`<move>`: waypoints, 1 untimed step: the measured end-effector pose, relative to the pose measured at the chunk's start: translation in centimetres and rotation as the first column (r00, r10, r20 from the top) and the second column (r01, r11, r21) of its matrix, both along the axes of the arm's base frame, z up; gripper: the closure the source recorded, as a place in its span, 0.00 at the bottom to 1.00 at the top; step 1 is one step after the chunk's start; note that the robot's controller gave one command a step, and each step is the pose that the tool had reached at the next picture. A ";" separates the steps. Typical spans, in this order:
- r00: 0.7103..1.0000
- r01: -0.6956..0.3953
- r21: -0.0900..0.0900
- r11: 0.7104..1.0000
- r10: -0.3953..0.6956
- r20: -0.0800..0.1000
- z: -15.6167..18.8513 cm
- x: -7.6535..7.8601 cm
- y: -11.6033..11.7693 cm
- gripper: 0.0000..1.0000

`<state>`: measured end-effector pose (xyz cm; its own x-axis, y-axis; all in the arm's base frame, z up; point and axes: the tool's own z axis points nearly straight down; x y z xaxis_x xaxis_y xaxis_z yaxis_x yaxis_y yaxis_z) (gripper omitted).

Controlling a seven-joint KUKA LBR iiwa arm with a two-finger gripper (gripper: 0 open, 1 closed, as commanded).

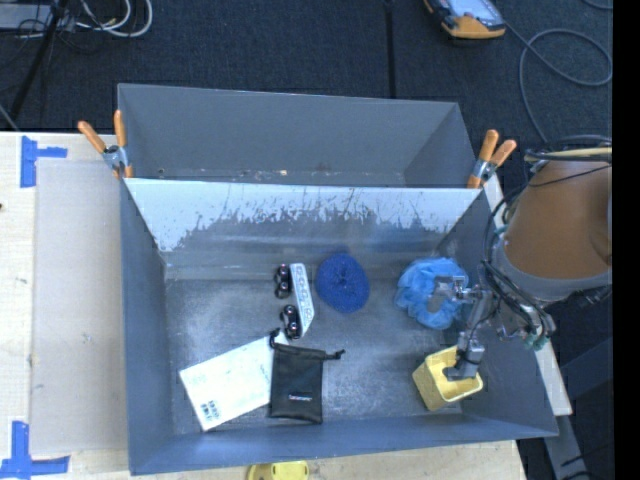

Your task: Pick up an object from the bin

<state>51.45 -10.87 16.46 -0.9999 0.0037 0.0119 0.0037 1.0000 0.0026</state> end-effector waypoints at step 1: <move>1.000 -0.003 -0.001 1.000 0.003 0.008 0.4 0.2 0.0 0.00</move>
Offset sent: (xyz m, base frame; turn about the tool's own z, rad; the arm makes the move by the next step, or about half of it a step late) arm -0.0360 -0.0161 -0.0946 -0.1385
